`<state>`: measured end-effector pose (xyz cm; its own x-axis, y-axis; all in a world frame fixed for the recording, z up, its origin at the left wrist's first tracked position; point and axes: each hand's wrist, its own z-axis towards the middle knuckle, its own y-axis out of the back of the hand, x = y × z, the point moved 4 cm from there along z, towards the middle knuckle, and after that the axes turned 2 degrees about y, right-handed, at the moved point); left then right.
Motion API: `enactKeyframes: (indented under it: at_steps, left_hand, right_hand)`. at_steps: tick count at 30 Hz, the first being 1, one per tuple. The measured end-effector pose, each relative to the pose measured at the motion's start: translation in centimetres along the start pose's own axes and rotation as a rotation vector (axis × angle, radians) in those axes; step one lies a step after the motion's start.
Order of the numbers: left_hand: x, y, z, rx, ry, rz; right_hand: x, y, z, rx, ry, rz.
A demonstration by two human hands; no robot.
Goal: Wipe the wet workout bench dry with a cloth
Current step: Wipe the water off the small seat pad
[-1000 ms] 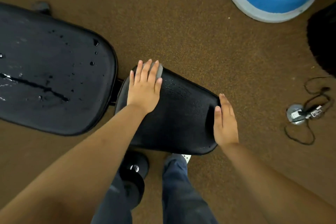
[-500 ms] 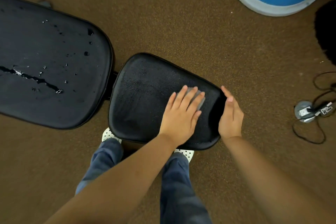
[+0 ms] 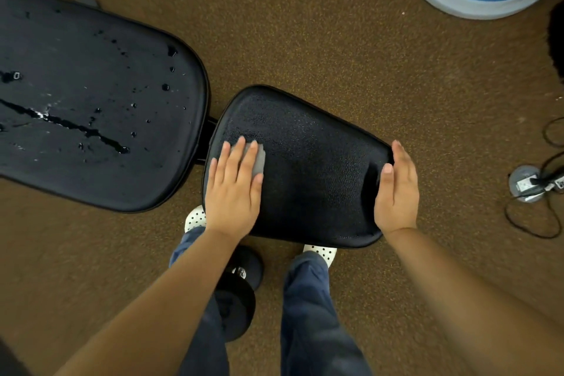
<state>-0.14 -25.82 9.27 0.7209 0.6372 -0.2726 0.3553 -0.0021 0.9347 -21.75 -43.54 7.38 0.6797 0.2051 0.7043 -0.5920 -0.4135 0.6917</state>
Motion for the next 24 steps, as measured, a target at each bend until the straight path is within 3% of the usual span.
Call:
enactKeyframes:
  at_steps: [12, 24]
  left_hand:
    - [-4.1, 0.5, 7.6, -0.005, -0.166, -0.012]
    - [-12.4, -3.6, 0.3, 0.098, -0.308, -0.022]
  right_hand:
    - [0.2, 0.4, 0.1, -0.004, 0.016, 0.014]
    - [0.1, 0.5, 0.1, 0.085, 0.055, -0.019]
